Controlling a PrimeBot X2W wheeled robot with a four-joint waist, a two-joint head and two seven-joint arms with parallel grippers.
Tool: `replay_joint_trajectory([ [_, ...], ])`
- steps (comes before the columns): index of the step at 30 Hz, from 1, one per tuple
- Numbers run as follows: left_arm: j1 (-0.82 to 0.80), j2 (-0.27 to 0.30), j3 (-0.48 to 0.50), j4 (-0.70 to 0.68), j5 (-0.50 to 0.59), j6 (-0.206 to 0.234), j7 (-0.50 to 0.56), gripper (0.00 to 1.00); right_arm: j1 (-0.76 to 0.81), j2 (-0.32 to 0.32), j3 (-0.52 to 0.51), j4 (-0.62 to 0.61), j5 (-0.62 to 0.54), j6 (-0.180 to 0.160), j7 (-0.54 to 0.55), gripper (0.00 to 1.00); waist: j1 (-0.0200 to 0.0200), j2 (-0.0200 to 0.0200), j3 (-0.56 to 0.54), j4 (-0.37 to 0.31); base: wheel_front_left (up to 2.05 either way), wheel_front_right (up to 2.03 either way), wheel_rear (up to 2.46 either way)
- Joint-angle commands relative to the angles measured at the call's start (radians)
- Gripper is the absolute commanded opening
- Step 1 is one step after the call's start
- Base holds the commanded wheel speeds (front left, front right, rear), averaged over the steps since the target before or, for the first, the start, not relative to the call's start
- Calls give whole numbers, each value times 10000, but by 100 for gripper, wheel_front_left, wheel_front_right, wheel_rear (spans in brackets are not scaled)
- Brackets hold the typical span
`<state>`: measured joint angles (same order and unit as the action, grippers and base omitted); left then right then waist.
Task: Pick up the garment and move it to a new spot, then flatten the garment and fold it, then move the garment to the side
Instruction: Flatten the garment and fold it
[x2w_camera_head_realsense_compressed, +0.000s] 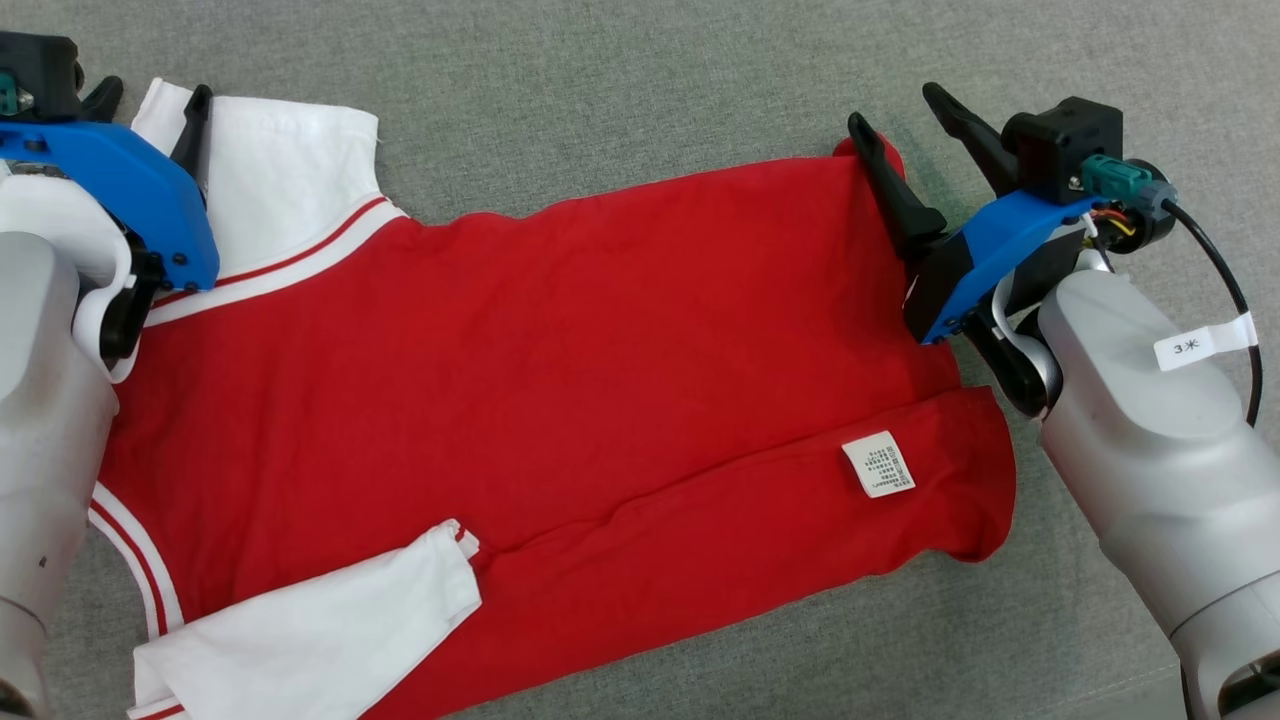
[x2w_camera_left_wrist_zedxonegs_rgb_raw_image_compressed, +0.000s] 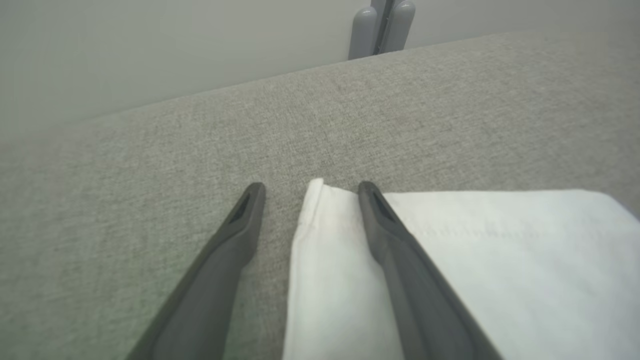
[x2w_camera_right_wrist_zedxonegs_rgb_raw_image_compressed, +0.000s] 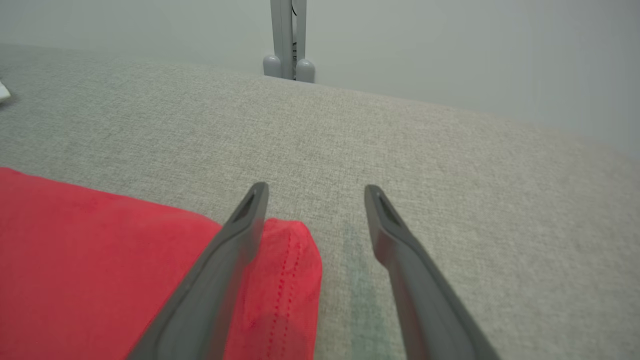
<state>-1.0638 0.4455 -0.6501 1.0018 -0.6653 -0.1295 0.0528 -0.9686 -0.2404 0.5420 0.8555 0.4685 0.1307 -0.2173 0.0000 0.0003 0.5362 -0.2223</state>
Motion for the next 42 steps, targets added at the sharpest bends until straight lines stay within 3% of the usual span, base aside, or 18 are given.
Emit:
replay_joint_trajectory([
  [1, 125, -43, -88, 131, -79, -13, 144, 100, -193, -6, 9, 24, 34, 1, -67, 100, 0, -3, 3, -1, 0, 0, 0],
  [4, 278, -153, -404, 30, -653, -15, 551, 97, -248, -27, 201, 201, 206, 1, -124, 100, 0, -3, -6, 8, 0, 0, 0],
  [6, 316, -170, -577, -128, -998, -23, 705, 0, -308, -88, 294, 310, 330, 1, -147, 100, 0, -3, -43, 39, 0, 0, 0],
  [11, 182, 100, -1009, -436, -1417, -18, 329, 0, -377, -212, 528, 559, 631, 1, -173, 100, 0, -3, -215, 138, 0, 0, 0],
  [22, -34, -173, -1942, -1004, -2183, -17, -784, 0, -153, -571, 1218, 1228, 1583, 1, 774, 100, 0, -3, -389, 787, 0, 0, 0],
  [26, -154, -172, -2295, -1094, -2421, -17, -1072, 0, 52, -436, 1602, 1470, 1916, 6, 1361, 100, 0, -3, -422, 974, 0, 0, 0],
  [27, -195, -153, -2367, -1105, -2472, -17, -1180, 0, 71, -419, 1689, 1450, 2019, 14, 1461, 58, 0, -3, -432, 1001, 0, 0, 0],
  [28, -234, -143, -2451, -1124, -2528, -16, -1280, 0, 62, -439, 1784, 1404, 2093, 14, 1511, 25, 0, -3, -442, 1026, 0, 0, 0],
  [29, -258, -143, -2529, -1135, -2569, -16, -1386, 0, 42, -461, 1844, 1368, 2192, 14, 1526, 0, 0, -3, -457, 1049, 0, 0, 0],
  [34, -396, -222, -2806, -1112, -2735, -16, -2026, 0, -177, -668, 2014, 1169, 2539, 3, 1381, 0, 0, -3, -591, 1118, 0, 0, 0],
  [42, -413, -323, -2952, -1140, -2911, -14, -2982, 0, -695, -782, 1626, 1954, 2333, 0, -57, 0, 0, -3, -980, 1274, 0, 0, 0],
])
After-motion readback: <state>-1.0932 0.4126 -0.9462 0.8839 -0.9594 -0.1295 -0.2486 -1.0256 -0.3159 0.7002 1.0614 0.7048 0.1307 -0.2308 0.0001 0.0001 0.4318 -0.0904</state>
